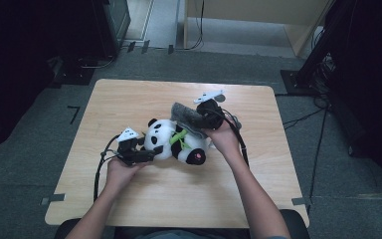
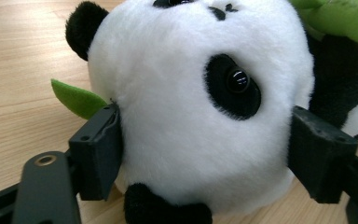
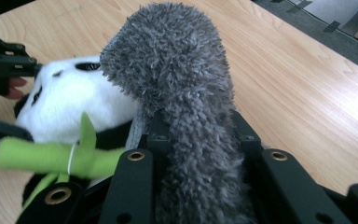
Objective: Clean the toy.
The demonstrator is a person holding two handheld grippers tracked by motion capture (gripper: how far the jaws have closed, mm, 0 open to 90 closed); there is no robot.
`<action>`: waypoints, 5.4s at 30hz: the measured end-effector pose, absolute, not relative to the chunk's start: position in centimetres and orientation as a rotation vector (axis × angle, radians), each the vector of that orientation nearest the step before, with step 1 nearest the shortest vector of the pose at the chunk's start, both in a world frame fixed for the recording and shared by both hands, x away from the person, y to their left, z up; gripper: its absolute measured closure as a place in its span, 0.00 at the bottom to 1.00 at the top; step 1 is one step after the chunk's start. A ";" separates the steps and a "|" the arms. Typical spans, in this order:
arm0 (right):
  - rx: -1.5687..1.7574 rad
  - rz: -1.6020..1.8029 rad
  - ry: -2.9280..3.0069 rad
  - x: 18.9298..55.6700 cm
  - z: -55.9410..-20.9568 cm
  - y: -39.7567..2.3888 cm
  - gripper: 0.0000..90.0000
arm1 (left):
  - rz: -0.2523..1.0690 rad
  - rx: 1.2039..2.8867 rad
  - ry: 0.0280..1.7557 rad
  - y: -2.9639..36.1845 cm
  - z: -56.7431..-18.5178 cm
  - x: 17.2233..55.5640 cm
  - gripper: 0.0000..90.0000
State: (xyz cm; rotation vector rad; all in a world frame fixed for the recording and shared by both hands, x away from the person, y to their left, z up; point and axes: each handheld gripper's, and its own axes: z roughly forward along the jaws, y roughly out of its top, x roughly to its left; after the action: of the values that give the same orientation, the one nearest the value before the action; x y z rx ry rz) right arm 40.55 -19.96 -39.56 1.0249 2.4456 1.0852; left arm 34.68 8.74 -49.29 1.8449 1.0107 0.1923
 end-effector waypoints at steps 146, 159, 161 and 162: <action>0.824 1.123 2.640 39.1 -40.3 -14.6 0.80 | 0.177 1.854 1.075 8.6 -48.4 34.6 0.35; 0.927 1.155 2.493 37.3 -40.4 -20.2 0.82 | 0.167 1.873 1.070 8.6 -48.3 34.8 0.35; 0.936 1.193 2.484 36.9 -40.7 -20.9 0.82 | 0.173 1.879 1.065 8.6 -48.3 34.8 0.35; 0.938 1.198 2.480 36.7 -40.8 -21.2 0.82 | 0.174 1.881 1.063 8.6 -48.3 34.8 0.35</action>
State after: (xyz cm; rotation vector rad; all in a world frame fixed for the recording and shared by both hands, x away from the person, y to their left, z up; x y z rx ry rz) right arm 36.68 -21.18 -40.82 0.9383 2.4798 1.1985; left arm 34.78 8.57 -48.30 1.8806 1.0629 0.1744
